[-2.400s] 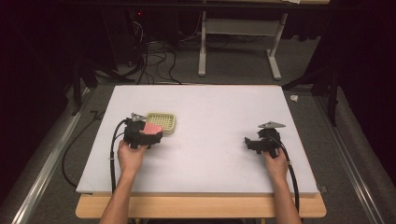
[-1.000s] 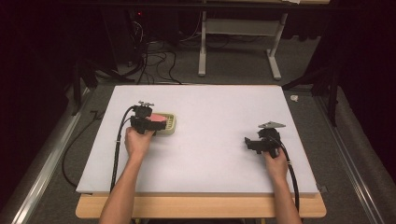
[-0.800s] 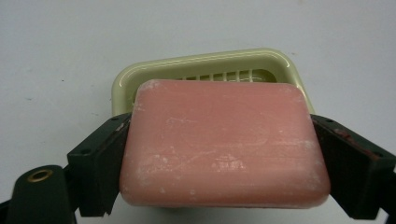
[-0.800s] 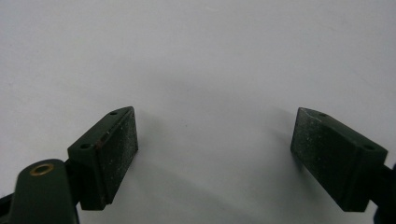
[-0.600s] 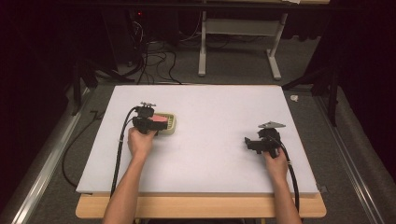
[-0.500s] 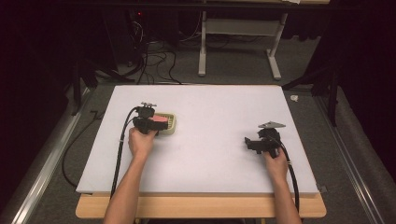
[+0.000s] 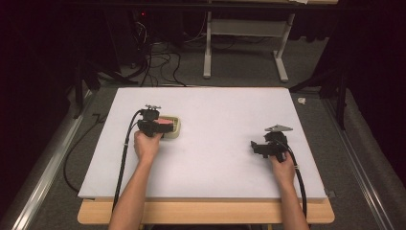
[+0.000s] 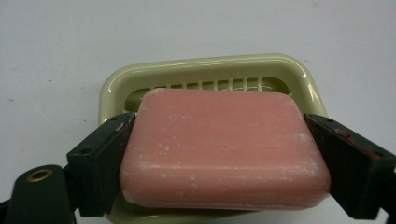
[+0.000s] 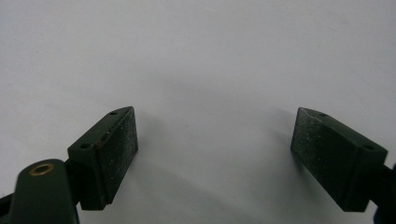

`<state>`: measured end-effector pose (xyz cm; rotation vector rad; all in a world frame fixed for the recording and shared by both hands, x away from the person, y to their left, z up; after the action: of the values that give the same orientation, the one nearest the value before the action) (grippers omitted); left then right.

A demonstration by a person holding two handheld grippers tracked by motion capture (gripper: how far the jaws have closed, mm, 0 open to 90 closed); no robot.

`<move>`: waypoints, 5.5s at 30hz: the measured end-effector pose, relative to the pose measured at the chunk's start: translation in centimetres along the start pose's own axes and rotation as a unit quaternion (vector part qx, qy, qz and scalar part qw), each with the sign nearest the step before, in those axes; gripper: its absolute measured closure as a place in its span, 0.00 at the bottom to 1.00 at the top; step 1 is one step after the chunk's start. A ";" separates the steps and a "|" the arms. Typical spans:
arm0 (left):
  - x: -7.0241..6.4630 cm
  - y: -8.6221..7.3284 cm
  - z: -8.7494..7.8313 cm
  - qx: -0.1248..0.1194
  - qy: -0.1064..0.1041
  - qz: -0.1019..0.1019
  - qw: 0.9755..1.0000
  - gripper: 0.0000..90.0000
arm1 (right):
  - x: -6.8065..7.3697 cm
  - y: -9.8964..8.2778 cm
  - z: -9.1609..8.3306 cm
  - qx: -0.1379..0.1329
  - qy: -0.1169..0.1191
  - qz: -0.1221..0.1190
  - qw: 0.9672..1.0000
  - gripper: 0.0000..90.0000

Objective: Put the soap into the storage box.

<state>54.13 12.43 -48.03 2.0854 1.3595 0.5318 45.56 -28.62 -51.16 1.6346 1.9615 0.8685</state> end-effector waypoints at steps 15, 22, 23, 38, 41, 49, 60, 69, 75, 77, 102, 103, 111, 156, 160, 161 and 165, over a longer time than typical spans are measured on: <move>0.0 0.5 -1.3 -0.034 0.016 0.015 0.999 0.13 | 0.0 0.0 0.0 0.000 0.000 0.000 1.000 0.17; -0.4 0.5 -2.2 -0.040 0.007 0.031 0.999 0.14 | 0.0 0.0 0.0 -0.001 0.000 -0.001 1.000 0.17; -0.5 0.5 -2.3 -0.041 0.006 0.032 0.999 0.14 | 0.0 0.0 0.0 -0.001 0.000 -0.001 1.000 0.17; -1.3 0.5 -6.0 -0.081 -0.006 0.061 0.995 0.16 | 0.0 0.0 0.0 -0.001 0.001 0.000 1.000 0.17; -1.5 0.3 -6.6 -0.088 -0.009 0.062 0.994 0.16 | 0.0 0.0 0.0 -0.001 0.001 0.000 1.000 0.17; -1.7 -0.1 -7.8 -0.100 -0.014 0.068 0.993 0.16 | 0.0 0.0 0.0 -0.001 0.001 0.000 1.000 0.17; -1.9 -0.9 -9.1 -0.110 -0.020 0.072 0.991 0.16 | 0.0 0.0 0.0 -0.001 0.001 0.000 1.000 0.17; -2.2 -1.5 -10.1 -0.119 -0.034 0.070 0.990 0.16 | 0.0 0.0 0.0 -0.001 0.001 -0.002 1.000 0.17; -2.5 -1.8 -10.6 -0.124 -0.040 0.074 0.989 0.16 | 0.0 0.0 0.0 -0.001 0.001 -0.002 1.000 0.18; -2.7 -1.9 -10.7 -0.124 -0.042 0.074 0.989 0.16 | 0.0 0.0 0.0 -0.001 0.001 -0.002 1.000 0.18; -4.5 -3.6 -12.0 -0.132 -0.078 0.090 0.984 0.16 | 0.0 0.0 0.0 -0.001 0.000 -0.003 1.000 0.18; -4.6 -3.6 -12.1 -0.134 -0.080 0.089 0.984 0.16 | 0.0 0.0 0.0 -0.001 0.000 -0.003 1.000 0.18; -5.3 -3.9 -12.2 -0.131 -0.093 0.098 0.982 0.16 | 0.0 0.0 0.0 -0.001 0.000 -0.003 1.000 0.18; -9.9 -5.6 -9.6 -0.096 -0.143 0.142 0.975 0.17 | 0.0 0.0 0.0 -0.001 0.001 -0.002 1.000 0.18; -10.1 -5.8 -9.1 -0.090 -0.147 0.145 0.974 0.17 | 0.0 0.0 0.0 -0.001 0.001 -0.002 1.000 0.18; -10.1 -5.9 -9.0 -0.089 -0.148 0.144 0.974 0.17 | 0.0 0.0 0.0 -0.001 0.001 -0.002 1.000 0.18; -10.2 -6.0 -8.6 -0.085 -0.152 0.139 0.975 0.17 | 0.0 0.0 0.0 -0.001 0.001 -0.002 1.000 0.18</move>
<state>40.66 7.09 -45.72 2.1216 0.8270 0.4053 45.56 -28.59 -51.16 1.6279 1.9642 0.8707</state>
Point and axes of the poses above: each handheld gripper's, and its own axes: z roughly forward along the jaws, y roughly out of its top, x roughly to its left, the point moved 4 cm from there along z, roughly forward along the jaws, and after that the axes turned 7 degrees about z, right-handed, at the moved point
